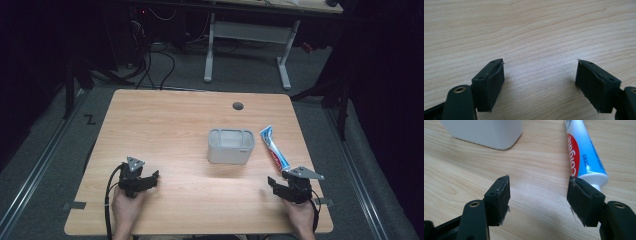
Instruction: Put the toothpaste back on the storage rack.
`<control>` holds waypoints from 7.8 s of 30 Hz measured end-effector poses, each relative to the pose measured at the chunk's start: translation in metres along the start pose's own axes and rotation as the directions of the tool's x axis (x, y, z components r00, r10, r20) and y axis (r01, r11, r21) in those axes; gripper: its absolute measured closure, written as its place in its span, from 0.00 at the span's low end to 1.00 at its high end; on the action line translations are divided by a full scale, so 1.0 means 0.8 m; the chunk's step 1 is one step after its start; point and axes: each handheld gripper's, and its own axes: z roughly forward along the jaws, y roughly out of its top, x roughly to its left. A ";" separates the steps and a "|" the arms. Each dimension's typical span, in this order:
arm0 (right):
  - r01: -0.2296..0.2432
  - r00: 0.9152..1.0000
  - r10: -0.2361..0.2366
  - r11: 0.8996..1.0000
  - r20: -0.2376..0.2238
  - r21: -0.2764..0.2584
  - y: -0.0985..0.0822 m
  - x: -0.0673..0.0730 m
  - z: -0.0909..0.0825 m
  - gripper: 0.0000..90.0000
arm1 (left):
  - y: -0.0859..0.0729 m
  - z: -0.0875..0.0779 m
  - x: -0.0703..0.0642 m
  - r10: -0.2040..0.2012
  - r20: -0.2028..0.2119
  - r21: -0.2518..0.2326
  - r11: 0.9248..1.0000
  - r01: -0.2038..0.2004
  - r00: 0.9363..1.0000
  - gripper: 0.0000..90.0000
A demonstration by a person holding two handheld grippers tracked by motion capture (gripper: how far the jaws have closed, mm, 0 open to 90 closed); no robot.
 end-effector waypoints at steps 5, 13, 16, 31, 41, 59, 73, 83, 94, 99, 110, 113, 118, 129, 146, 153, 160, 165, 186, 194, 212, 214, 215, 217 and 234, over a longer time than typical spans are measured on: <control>0.002 1.000 -0.002 1.000 0.004 -0.011 0.004 -0.003 -0.002 0.42 | 0.000 0.000 0.000 0.001 -0.001 0.000 1.000 -0.001 1.000 0.26; 0.004 1.000 -0.003 0.999 0.017 -0.033 0.013 -0.014 -0.002 0.44 | 0.000 0.000 0.000 0.003 -0.002 0.002 1.000 -0.003 1.000 0.26; 0.002 1.000 -0.002 1.000 0.022 -0.030 0.017 -0.014 -0.001 0.44 | 0.000 0.000 0.000 0.002 -0.002 0.000 1.000 -0.002 1.000 0.26; -0.013 1.000 0.014 0.998 0.017 -0.055 0.039 -0.026 0.000 0.39 | 0.000 0.000 -0.002 0.015 0.000 0.000 1.000 -0.015 1.000 0.29; 0.020 1.000 -0.020 1.000 0.005 -0.005 0.056 -0.028 0.007 0.29 | 0.000 0.000 -0.001 0.015 0.001 0.000 1.000 -0.015 1.000 0.29; 0.064 0.997 -0.065 0.998 0.031 0.016 0.094 -0.039 0.023 0.32 | 0.000 0.000 0.000 -0.001 -0.004 -0.003 1.000 0.001 1.000 0.29; 0.073 0.994 -0.076 0.996 0.080 0.045 0.115 -0.050 0.048 0.47 | 0.000 0.000 0.001 -0.002 -0.008 -0.001 1.000 0.002 1.000 0.28; 0.033 0.996 -0.041 0.994 0.078 0.103 0.137 -0.063 0.075 0.45 | 0.001 0.000 -0.001 0.004 -0.010 0.002 1.000 -0.004 1.000 0.27; 0.034 0.994 -0.053 0.982 0.094 0.188 0.154 -0.069 0.104 0.50 | 0.000 0.000 0.000 0.000 -0.008 -0.001 1.000 0.000 1.000 0.27; 0.011 0.993 -0.036 0.975 0.109 0.221 0.160 -0.072 0.116 0.52 | 0.000 0.000 0.000 0.000 -0.006 -0.001 1.000 0.000 1.000 0.27; -0.011 0.994 -0.021 0.956 0.107 0.293 0.158 -0.074 0.137 0.53 | 0.000 0.000 0.000 0.001 -0.006 0.001 1.000 -0.001 1.000 0.27; -0.009 0.995 -0.024 0.948 0.101 0.317 0.158 -0.073 0.141 0.53 | 0.000 0.000 0.000 0.001 -0.005 -0.001 1.000 -0.001 1.000 0.27; -0.019 0.995 -0.018 0.935 0.100 0.355 0.160 -0.071 0.147 0.53 | 0.000 0.000 0.000 0.000 -0.004 -0.001 1.000 0.000 1.000 0.27; -0.049 0.997 0.020 0.907 0.073 0.417 0.159 -0.078 0.166 0.60 | 0.000 0.000 0.000 -0.001 -0.003 -0.002 1.000 0.001 1.000 0.27; -0.064 0.996 0.027 0.891 0.088 0.449 0.163 -0.081 0.167 0.75 | 0.000 0.001 -0.001 0.006 -0.008 0.001 1.000 -0.006 1.000 0.27; -0.042 0.996 0.003 0.883 0.084 0.468 0.171 -0.082 0.162 0.79 | 0.000 0.001 -0.001 0.007 -0.008 0.002 1.000 -0.007 1.000 0.27; -0.028 0.998 -0.001 0.890 0.063 0.456 0.175 -0.083 0.150 0.79 | 0.000 0.001 -0.001 0.007 -0.008 0.002 1.000 -0.007 1.000 0.27; -0.011 0.999 -0.010 0.899 0.046 0.438 0.182 -0.083 0.136 0.80 | 0.000 0.001 -0.001 0.007 -0.008 0.002 1.000 -0.007 1.000 0.27; 0.052 0.998 -0.045 0.951 -0.032 0.304 0.193 -0.075 0.071 0.81 | 0.001 0.001 -0.001 0.007 -0.009 0.002 1.000 -0.007 1.000 0.27; 0.047 0.998 -0.032 0.964 -0.060 0.261 0.194 -0.072 0.056 0.82 | 0.001 0.001 -0.001 0.009 -0.008 0.002 1.000 -0.009 1.000 0.27; 0.073 0.988 -0.050 0.985 -0.146 0.156 0.191 -0.054 0.012 0.82 | 0.001 0.001 -0.001 0.013 -0.007 0.003 1.000 -0.013 1.000 0.27; 0.076 0.986 -0.053 0.986 -0.156 0.149 0.190 -0.052 0.009 0.82 | 0.001 0.001 -0.002 0.019 -0.001 0.003 1.000 -0.019 1.000 0.27; 0.080 0.985 -0.057 0.987 -0.160 0.142 0.190 -0.050 0.008 0.82 | 0.001 0.001 -0.002 0.021 0.001 0.003 1.000 -0.021 1.000 0.26; 0.090 0.983 -0.068 0.987 -0.168 0.131 0.188 -0.046 0.003 0.82 | 0.001 0.001 -0.002 0.024 0.005 0.004 1.000 -0.024 1.000 0.26; 0.096 0.962 -0.080 0.994 -0.261 0.050 0.181 -0.026 -0.015 0.82 | 0.002 0.002 -0.002 0.017 0.002 0.002 1.000 -0.017 1.000 0.27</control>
